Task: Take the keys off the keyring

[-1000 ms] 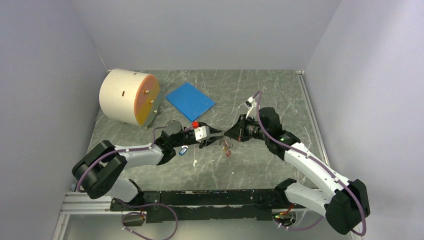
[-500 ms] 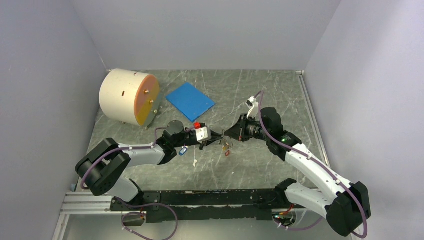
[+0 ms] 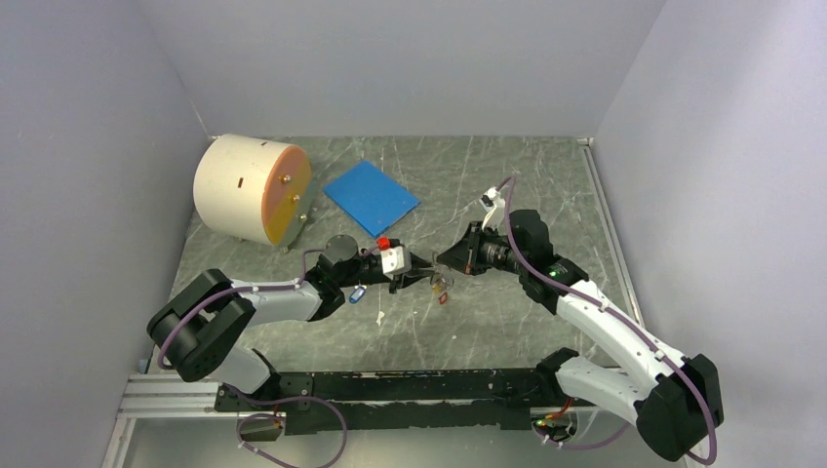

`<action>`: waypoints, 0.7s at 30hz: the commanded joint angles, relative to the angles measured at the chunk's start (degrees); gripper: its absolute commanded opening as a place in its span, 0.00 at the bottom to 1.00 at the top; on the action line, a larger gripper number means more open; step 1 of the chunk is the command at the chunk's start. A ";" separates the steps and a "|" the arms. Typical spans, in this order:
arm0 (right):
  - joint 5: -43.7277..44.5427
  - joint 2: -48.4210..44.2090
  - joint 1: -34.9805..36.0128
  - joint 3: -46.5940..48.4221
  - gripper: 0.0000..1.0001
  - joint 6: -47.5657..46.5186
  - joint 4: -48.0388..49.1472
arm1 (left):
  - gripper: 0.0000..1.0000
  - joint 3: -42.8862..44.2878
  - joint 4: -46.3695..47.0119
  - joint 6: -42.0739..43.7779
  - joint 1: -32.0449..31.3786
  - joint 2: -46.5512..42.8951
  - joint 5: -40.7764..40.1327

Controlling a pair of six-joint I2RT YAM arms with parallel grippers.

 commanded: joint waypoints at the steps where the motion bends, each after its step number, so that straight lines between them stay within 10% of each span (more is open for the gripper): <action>1: -1.51 -0.68 0.28 0.60 0.00 0.67 4.80 | 0.25 1.76 4.16 -2.20 0.08 0.30 1.68; 21: -5.50 -6.92 -1.43 -4.98 0.00 -9.68 15.63 | 0.44 6.84 -12.22 -9.27 3.31 -7.08 4.68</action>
